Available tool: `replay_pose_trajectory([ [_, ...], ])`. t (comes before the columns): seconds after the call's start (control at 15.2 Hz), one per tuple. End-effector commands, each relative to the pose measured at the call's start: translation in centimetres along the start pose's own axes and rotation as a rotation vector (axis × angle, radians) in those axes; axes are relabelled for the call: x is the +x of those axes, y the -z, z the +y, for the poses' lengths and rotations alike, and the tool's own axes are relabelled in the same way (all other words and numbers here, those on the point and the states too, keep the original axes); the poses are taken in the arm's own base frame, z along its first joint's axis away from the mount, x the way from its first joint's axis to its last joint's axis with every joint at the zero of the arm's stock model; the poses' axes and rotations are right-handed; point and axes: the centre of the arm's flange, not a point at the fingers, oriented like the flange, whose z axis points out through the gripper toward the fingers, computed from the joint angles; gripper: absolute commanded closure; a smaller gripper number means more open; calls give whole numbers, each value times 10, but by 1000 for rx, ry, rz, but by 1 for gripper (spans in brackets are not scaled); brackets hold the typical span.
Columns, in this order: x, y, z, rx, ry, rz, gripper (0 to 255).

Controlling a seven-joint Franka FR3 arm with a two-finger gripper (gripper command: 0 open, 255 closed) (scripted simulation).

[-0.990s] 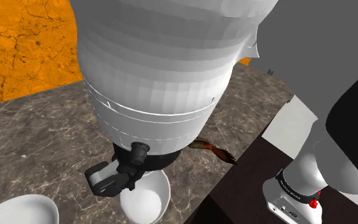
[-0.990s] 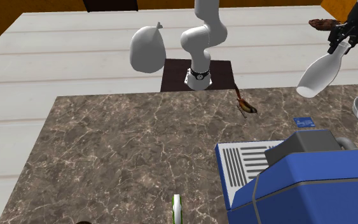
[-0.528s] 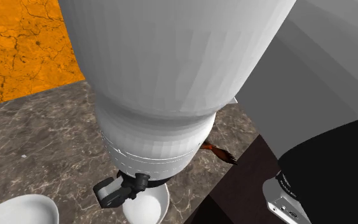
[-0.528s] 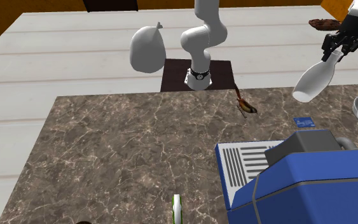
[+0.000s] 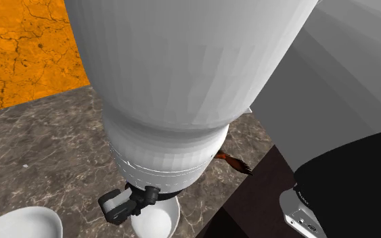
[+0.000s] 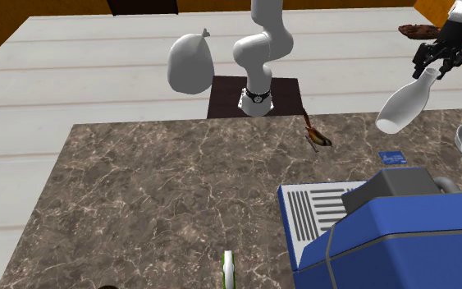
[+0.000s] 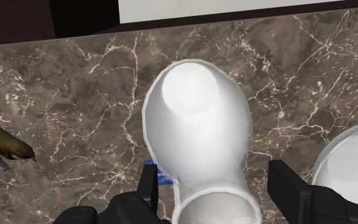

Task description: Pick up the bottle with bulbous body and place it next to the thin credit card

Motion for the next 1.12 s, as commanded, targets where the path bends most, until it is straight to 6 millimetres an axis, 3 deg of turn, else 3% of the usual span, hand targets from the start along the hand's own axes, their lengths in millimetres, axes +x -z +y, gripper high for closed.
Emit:
replay_pose_trajectory([
  [0.0,0,0,0,0,0,0,0],
  [0.26,0,0,0,0,0,0,0],
  [0.53,0,50,0,0,0,0,0],
  [1.06,0,50,0,0,0,0,0],
])
